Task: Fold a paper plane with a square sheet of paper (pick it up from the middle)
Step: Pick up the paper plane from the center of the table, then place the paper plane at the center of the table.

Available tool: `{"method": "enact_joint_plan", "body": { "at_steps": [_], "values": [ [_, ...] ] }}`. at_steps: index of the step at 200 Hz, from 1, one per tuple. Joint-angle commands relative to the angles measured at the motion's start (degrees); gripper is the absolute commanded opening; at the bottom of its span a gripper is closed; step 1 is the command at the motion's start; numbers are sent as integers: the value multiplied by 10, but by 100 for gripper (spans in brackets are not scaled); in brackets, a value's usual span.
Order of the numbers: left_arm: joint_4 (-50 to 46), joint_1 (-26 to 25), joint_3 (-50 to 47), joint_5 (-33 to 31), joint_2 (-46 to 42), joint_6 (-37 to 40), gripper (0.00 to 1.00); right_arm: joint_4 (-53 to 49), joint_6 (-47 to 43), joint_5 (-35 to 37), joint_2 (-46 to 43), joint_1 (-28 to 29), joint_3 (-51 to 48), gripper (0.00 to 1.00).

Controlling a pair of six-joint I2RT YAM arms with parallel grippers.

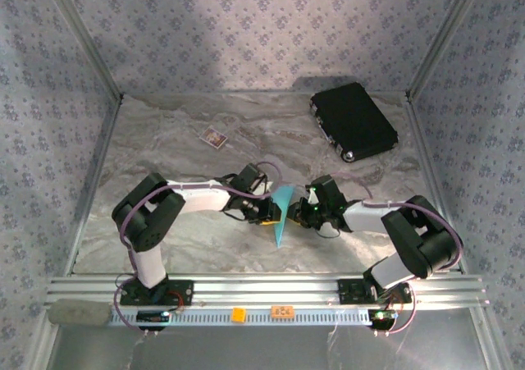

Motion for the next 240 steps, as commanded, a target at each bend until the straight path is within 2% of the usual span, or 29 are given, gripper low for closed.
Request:
{"method": "enact_joint_plan", "body": {
  "at_steps": [1, 20, 52, 89, 129, 169, 203, 240],
  "values": [
    [23, -3, 8, 19, 3, -8, 23, 5, 14, -11, 7, 4, -11, 19],
    [27, -2, 9, 19, 3, -8, 21, 6, 15, -11, 8, 4, -11, 19],
    [18, -2, 15, 12, 7, -4, 12, 11, 17, -13, 7, 3, -12, 19],
    [-39, -6, 31, -43, -16, 22, 2, 9, 17, -5, -4, 1, -14, 19],
    [-193, -21, 81, -188, -58, 70, 0, -44, 3, 38, -55, -4, -16, 20],
    [-331, -33, 149, -313, -44, 94, 0, -102, -13, 77, -104, -9, -12, 22],
    [-383, -40, 174, -349, -24, 99, 0, -111, -15, 82, -118, -12, -12, 23],
    [-386, -43, 174, -349, -12, 100, 1, -109, -14, 81, -116, -11, -11, 23]
  ]
}}
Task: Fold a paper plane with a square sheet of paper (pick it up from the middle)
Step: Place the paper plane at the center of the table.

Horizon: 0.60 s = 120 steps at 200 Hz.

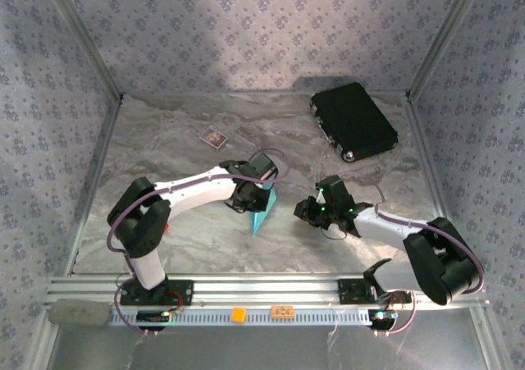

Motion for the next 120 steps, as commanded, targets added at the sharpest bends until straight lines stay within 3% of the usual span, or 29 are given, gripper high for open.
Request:
{"method": "enact_joint_plan", "body": {
  "at_steps": [1, 120],
  "values": [
    [-41, -4, 13, -23, 15, 12, 1, -17, -10, 13, -6, -2, 1, 23],
    [-16, -6, 1, 9, 43, 15, 17, -7, -9, 3, 27, 5, 13, 24]
  ]
}}
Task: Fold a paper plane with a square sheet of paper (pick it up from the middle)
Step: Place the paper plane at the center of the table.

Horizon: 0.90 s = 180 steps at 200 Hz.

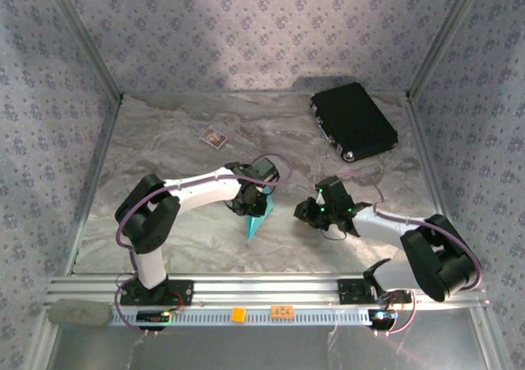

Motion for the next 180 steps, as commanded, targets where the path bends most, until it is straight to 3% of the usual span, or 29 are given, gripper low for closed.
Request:
{"method": "enact_joint_plan", "body": {
  "at_steps": [1, 154, 180],
  "values": [
    [-2, -4, 2, 9, 13, 6, 17, -7, -9, -1, 11, 5, 13, 24],
    [20, -7, -25, -14, 29, -4, 21, 4, -7, 1, 32, 17, 22, 24],
    [48, -7, -38, -15, 15, -6, 26, 6, -7, 2, 33, 19, 23, 24]
  ]
}}
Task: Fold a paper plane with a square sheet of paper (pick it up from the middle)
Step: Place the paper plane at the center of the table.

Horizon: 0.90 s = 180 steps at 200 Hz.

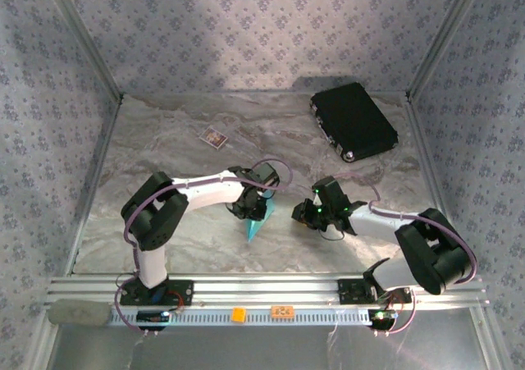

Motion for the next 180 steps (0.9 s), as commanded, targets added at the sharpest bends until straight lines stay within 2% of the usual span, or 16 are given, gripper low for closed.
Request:
{"method": "enact_joint_plan", "body": {
  "at_steps": [1, 93, 131, 180],
  "values": [
    [17, -6, -17, -12, -10, -3, 26, 4, -8, 2, 7, 5, 15, 24],
    [38, -12, -49, -46, 5, -35, 30, 8, -6, 2, 17, 11, 19, 25],
    [29, -29, -30, -78, 19, -67, 36, -5, -11, 8, 10, 11, 23, 25],
    [-2, -40, -3, -109, 29, -96, 36, -40, -25, 30, -20, 9, 31, 25]
  ]
}}
